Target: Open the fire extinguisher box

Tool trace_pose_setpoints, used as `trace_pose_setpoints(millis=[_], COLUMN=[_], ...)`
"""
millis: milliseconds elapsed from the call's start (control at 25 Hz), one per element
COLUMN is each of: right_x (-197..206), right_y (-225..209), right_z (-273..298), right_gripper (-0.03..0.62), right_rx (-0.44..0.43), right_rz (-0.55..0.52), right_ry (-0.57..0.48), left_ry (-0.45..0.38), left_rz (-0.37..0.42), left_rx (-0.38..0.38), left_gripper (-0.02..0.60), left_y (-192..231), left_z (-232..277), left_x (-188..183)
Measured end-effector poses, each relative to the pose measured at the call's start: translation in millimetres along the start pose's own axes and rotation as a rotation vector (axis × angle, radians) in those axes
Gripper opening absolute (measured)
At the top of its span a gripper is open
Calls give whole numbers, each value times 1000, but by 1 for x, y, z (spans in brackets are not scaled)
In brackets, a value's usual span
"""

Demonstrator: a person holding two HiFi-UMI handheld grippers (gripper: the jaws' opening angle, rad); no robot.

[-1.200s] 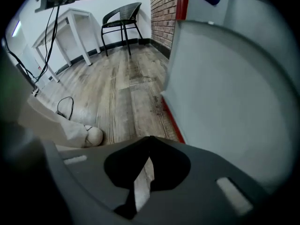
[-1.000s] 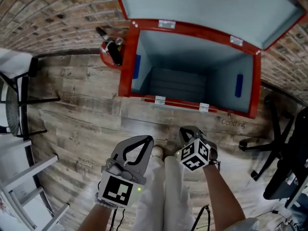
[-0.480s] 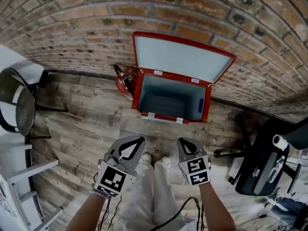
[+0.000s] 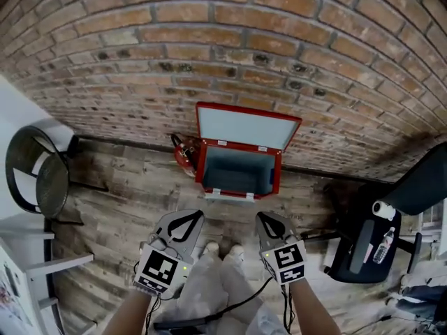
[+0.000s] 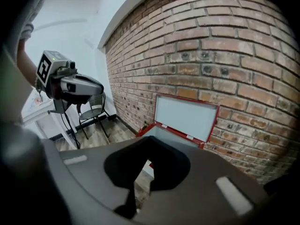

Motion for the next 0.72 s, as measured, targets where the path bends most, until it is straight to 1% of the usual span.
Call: trace_pose_setpoints(millis=[160,360,520,720], right_x=[-41,-78,-104,-131], right_y=[1,4,6,10], right_z=[-26,-64,-89,-114], right_gripper=[5,5,5,5], right_rx=[25,37,63,76], right_rz=[-18,-17,-13,-53], right_ry=[-72,-140,-203,-262], left_ry=[-40,-69,-97,-140], left_rz=[30,56,67,69], left_rx=[-21,-48,-69,-88], left_gripper=[-2,-2,-2,-2], left_y=[11,8,7,1], left_z=[-17,-44,-62,-74], left_x=[-38,-74,-94,-114])
Point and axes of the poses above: the fingertips, and each gripper's own axes: z forward along the fingers, y to its left, x out of its underside, the point moved 1 cm from there along -z, backward along the fingers, and after that the axes turned 1 degree about -z, right-handed, at the moved point
